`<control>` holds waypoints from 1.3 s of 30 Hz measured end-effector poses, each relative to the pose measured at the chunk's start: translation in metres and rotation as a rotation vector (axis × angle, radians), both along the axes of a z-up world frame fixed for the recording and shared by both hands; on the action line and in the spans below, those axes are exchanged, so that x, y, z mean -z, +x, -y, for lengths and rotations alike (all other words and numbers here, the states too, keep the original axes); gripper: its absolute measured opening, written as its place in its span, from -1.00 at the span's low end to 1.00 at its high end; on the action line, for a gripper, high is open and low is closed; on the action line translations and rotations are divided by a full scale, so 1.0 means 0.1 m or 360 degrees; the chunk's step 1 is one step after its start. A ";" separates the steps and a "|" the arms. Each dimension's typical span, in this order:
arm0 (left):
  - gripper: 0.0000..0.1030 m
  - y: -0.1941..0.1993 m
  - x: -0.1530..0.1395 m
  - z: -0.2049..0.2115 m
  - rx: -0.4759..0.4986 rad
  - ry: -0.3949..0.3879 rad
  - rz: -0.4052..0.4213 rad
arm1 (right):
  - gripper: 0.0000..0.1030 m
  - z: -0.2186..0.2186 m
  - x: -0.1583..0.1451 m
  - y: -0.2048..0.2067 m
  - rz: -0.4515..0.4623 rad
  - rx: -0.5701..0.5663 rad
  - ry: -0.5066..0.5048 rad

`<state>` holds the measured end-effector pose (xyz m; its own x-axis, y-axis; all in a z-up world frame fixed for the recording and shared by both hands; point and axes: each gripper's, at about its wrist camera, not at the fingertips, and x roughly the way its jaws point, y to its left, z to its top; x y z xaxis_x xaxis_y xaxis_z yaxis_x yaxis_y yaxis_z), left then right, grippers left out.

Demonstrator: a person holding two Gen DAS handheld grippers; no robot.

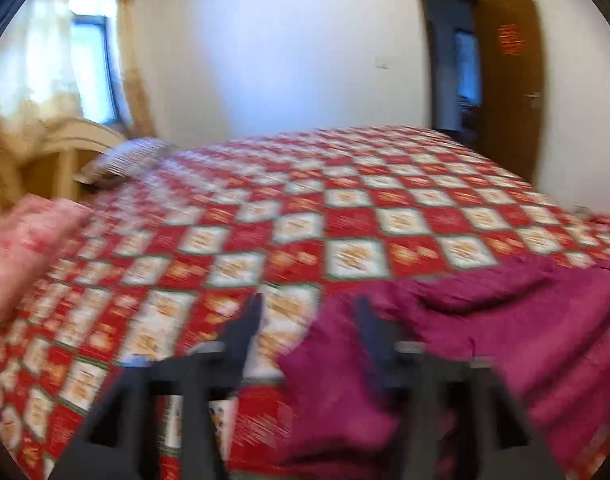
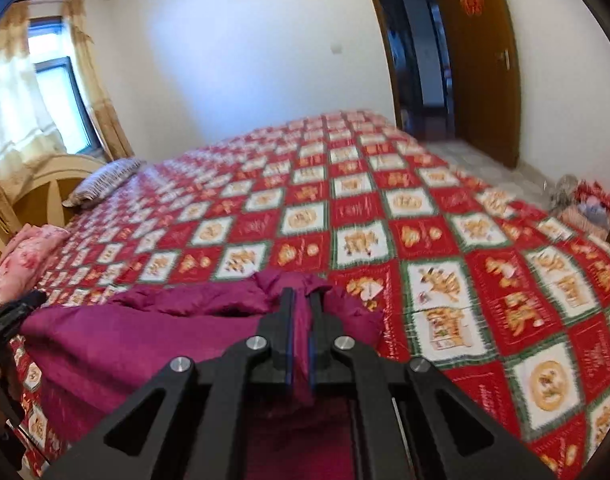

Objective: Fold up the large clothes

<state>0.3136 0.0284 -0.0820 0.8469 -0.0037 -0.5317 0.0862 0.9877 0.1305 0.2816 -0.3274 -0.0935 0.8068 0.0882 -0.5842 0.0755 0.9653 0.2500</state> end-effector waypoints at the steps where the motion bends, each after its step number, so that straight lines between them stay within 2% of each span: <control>1: 0.73 0.03 0.00 -0.04 -0.0055 0.0010 0.0045 | -0.88 0.01 0.08 0.07 -0.0028 0.0017 -0.0003; 3: 0.75 0.07 0.01 -0.13 -0.0154 0.0007 0.0089 | -0.86 0.02 0.19 0.20 -0.0075 0.0036 -0.0008; 5: 0.75 0.15 0.04 -0.18 -0.0250 0.0030 0.0070 | -0.76 0.04 0.29 0.32 -0.0102 0.0079 -0.0001; 6: 0.75 0.15 0.04 -0.21 -0.0317 0.0031 0.0074 | -0.48 0.06 0.31 0.37 -0.0098 0.0100 0.0016; 7: 0.75 0.13 0.04 -0.23 -0.0364 0.0024 0.0085 | -0.03 0.09 0.32 0.41 -0.0089 0.0136 0.0032; 8: 0.75 0.11 0.03 -0.24 -0.0421 0.0027 0.0103 | 0.08 0.11 0.31 0.45 -0.0072 0.0163 0.0042; 9: 0.75 0.08 0.01 -0.23 -0.0463 0.0039 0.0129 | 0.09 0.12 0.27 0.47 -0.0040 0.0194 0.0042; 13: 0.75 -0.05 -0.10 -0.10 -0.0495 0.0017 0.0214 | 0.38 -0.02 0.07 0.47 0.0052 0.0255 -0.0021; 16: 0.75 -0.09 -0.15 0.17 -0.0328 -0.0027 0.0228 | 0.39 -0.30 -0.06 0.44 0.0136 0.0175 -0.0101; 20: 0.75 -0.03 -0.10 0.66 -0.0172 0.0132 0.0236 | 0.39 -0.77 -0.09 0.46 0.0143 0.0014 -0.0186; 23: 0.75 0.11 0.12 0.99 -0.0073 0.0257 0.0193 | 0.39 -1.17 0.04 0.56 0.0064 -0.0166 -0.0228; 25: 0.76 0.25 0.32 1.06 -0.0112 0.0335 0.0138 | 0.39 -1.35 0.16 0.63 0.0015 -0.0233 -0.0262; 27: 0.76 0.39 0.50 0.99 -0.0190 0.0339 0.0049 | 0.39 -1.45 0.29 0.71 -0.0028 -0.0254 -0.0298; 29: 0.76 0.54 0.72 0.81 -0.0292 0.0263 -0.0091 | 0.39 -1.49 0.40 0.79 -0.0064 -0.0249 -0.0309; 32: 0.76 0.67 0.97 0.61 -0.0328 0.0105 -0.0259 | 0.39 -1.47 0.57 0.89 -0.0119 -0.0232 -0.0283; 35: 0.76 0.69 1.02 0.60 -0.0317 0.0054 -0.0273 | 0.39 -1.42 0.73 0.95 -0.0179 -0.0207 -0.0238; 39: 0.76 0.73 1.05 0.73 -0.0302 0.0130 -0.0256 | 0.39 -1.37 0.81 0.98 -0.0218 -0.0187 -0.0200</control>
<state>0.3866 -0.0450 -0.1866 0.7330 0.1955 -0.6516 -0.0733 0.9749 0.2101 0.3797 -0.1904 -0.1746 0.7077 0.0961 -0.6999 -0.0141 0.9924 0.1220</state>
